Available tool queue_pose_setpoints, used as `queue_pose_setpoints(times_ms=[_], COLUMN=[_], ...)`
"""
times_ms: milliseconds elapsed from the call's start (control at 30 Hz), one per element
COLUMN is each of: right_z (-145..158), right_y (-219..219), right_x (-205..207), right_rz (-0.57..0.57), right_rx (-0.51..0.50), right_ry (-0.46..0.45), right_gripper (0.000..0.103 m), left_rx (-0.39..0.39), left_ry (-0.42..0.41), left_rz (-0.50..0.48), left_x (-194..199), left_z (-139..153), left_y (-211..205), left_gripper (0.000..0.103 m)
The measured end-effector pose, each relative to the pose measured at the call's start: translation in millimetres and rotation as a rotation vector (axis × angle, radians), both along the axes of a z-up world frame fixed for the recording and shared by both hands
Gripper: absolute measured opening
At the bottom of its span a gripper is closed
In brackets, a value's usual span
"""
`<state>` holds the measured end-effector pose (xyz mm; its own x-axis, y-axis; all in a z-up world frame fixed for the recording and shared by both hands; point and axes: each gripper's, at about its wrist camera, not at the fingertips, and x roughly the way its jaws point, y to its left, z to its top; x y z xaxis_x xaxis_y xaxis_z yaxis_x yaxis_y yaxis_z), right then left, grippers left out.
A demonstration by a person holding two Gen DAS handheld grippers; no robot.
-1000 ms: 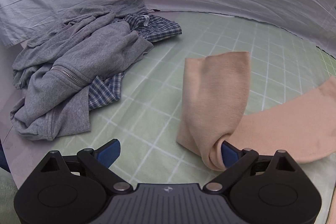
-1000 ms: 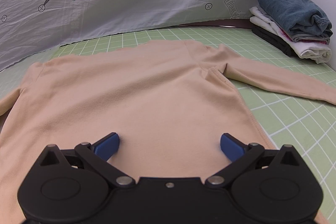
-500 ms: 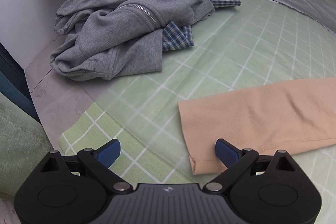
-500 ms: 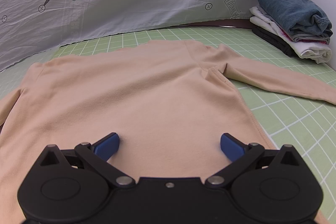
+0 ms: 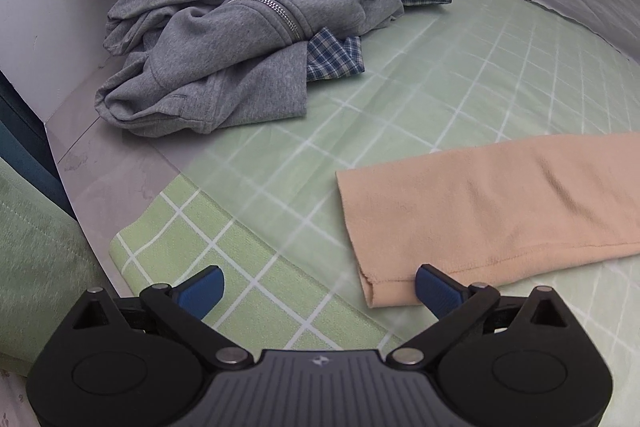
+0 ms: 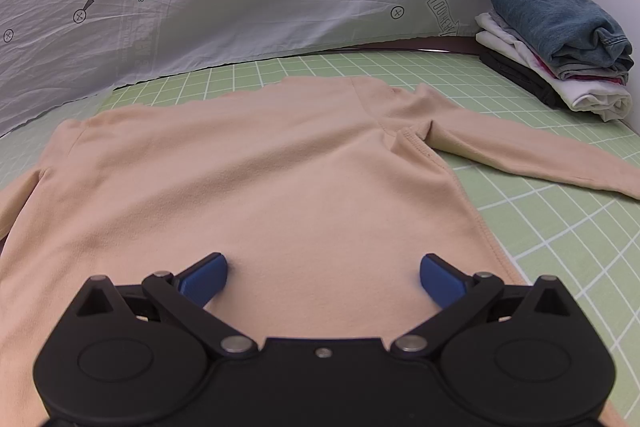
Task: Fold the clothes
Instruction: 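Move the left gripper to the beige sleeve cuff and grasp it, then fold the held sleeve across the shirt body with the left gripper, release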
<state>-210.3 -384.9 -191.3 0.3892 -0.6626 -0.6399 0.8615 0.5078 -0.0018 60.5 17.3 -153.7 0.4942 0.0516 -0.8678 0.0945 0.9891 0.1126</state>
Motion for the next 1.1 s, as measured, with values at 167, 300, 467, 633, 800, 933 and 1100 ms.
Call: queue_pose_setpoints(times_ms=[167,300,467,633,800,933,1100], right_z=[0,0,0,0,0,-1,-2], right_y=[0,0,0,0,0,-1,-1], right_x=[0,0,-1,-1,-1,-1,-3], right_rz=[-0.001,-0.001,0.000,0.000,-0.001,0.000,0.004], right_rx=[0.001,0.001,0.001,0.001,0.001,0.001,0.003], right_ry=[-0.001,-0.001,-0.001,-0.001,-0.002,-0.004,-0.011], right_gripper=[0.103,0.103,0.103,0.103,0.103,0.103,0.103], left_rx=[-0.017,-0.028,-0.050,-0.102,-0.135,-0.169,-0.225], left_ry=[0.004,-0.016,-0.038,-0.030,-0.017,-0.044,-0.080], left_rz=[0.011,-0.048,-0.125,-0.170,-0.161,-0.170,-0.258], left_x=[0,-4,-11,-15,-18,-19,-17], left_z=[2,5,7,8,14,29,49], left_y=[1,-5,-14,-22,-28,-42,-87], left_gripper=[0.099,0.083,0.052,0.009,0.007,0.007,0.007])
